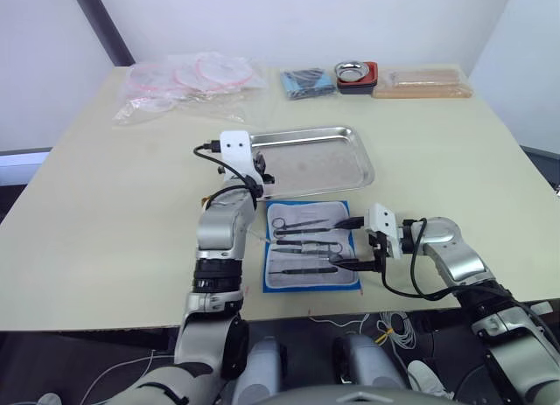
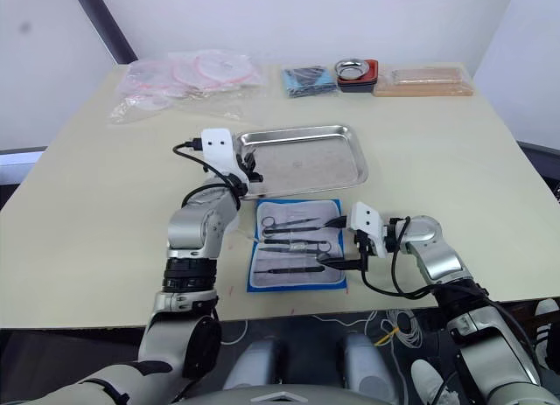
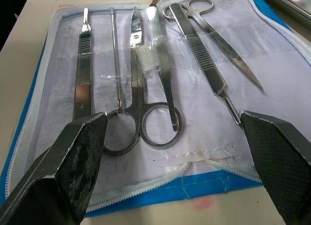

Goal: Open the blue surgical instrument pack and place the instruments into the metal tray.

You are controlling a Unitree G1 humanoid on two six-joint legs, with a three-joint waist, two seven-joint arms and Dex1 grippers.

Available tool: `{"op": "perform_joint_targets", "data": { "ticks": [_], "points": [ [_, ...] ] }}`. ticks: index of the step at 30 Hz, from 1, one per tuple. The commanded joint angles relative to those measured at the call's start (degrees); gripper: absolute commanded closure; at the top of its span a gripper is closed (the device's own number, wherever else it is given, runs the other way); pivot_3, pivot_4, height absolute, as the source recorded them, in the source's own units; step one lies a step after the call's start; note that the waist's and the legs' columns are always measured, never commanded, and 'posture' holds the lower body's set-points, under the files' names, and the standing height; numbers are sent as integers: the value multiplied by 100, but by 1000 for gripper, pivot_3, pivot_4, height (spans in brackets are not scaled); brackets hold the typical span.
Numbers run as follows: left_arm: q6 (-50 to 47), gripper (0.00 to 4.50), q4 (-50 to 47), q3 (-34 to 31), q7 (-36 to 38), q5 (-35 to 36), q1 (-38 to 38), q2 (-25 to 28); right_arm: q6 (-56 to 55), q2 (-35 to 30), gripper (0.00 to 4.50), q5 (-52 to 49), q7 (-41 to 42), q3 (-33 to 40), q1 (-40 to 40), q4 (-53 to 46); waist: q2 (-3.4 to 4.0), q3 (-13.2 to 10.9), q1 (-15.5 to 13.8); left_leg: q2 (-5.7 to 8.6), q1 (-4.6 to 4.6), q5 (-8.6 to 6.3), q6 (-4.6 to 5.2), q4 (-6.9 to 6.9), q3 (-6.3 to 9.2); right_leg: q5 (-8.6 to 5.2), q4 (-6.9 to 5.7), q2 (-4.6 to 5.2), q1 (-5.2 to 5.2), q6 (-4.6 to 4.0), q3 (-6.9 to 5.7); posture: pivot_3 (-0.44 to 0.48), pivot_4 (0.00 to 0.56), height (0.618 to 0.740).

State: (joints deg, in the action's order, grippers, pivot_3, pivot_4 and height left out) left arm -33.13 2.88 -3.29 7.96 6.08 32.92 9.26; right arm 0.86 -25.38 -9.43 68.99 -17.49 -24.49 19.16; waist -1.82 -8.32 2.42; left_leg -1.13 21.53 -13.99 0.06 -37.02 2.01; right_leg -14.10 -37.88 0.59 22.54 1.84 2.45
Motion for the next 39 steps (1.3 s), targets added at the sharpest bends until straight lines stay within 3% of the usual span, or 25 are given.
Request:
{"op": "perform_joint_targets", "data": {
  "ticks": [1, 10, 15, 18, 19, 22, 25, 27, 33, 39],
  "points": [
    [810, 2974, -182, 272, 1234, 236, -217, 466, 192, -5, 0, 575, -216, -379, 312, 704, 3, -1, 6, 0, -4, 0, 0, 7, -4, 0, 1, 0, 1, -2, 3, 0, 150, 740],
    [1428, 2974, -261, 276, 3701, 1119, -470, 1563, 236, 38, 0, 566, -238, -369, 301, 725, 4, -2, 12, -8, -10, 0, 0, 15, -9, -7, 4, -3, 2, -6, 6, 0, 150, 740],
    [1491, 2974, -524, 208, 5246, 1649, -980, 2458, 233, 34, 0, 562, -258, -366, 373, 674, 6, -4, 32, -14, -12, 0, 1, 19, -10, -11, 5, -9, 4, -11, 16, 0, 150, 740],
    [1994, 2974, -410, 171, 6084, 1664, -1260, 3019, 236, 28, 0, 561, -257, -370, 410, 646, 2, -4, 9, -17, -40, 0, 1, 41, -7, -22, 3, -5, -1, -28, 23, 0, 150, 740],
    [2272, 2554, -329, 118, 6554, 1720, -1391, 3275, 223, 24, 0, 566, -252, -378, 419, 648, 3, -5, 10, -18, -43, 0, 1, 43, -7, -23, 4, -3, -2, -31, 24, 0, 150, 740],
    [2740, 1916, -154, -23, 7417, 1915, -1611, 3740, 197, 23, 0, 579, -248, -389, 433, 658, 9, -8, 3, -28, -55, 0, 1, 59, -12, -32, 6, 29, -2, -43, 30, 0, 150, 740],
    [2897, 718, 15, -250, 8085, 2205, -1760, 4060, 170, 28, 0, 590, -244, -401, 429, 681, 20, -16, 0, -36, -55, 0, 1, 60, -11, -35, 8, 37, 4, -49, 23, 0, 150, 740],
    [2880, 150, 81, -397, 8328, 2389, -1795, 4181, 158, 38, 0, 593, -246, -407, 423, 691, 20, -20, -1, -37, -55, 0, 1, 61, -9, -36, 8, 39, 4, -49, 21, 0, 150, 740],
    [3235, 150, 270, -201, 8454, 3017, -1897, 4821, 157, 68, 0, 591, -253, -420, 426, 677, 20, -30, 4, -40, -54, 0, 2, 64, -5, -37, 11, 40, 6, -50, 19, 0, 150, 740],
    [3315, 150, 284, 80, 8454, 3109, -1882, 4857, 158, 49, 0, 587, -245, -407, 430, 670, 21, -33, 4, -44, -54, 0, 2, 66, -7, -37, 14, 43, 8, -50, 20, 0, 150, 740]
  ]
}}
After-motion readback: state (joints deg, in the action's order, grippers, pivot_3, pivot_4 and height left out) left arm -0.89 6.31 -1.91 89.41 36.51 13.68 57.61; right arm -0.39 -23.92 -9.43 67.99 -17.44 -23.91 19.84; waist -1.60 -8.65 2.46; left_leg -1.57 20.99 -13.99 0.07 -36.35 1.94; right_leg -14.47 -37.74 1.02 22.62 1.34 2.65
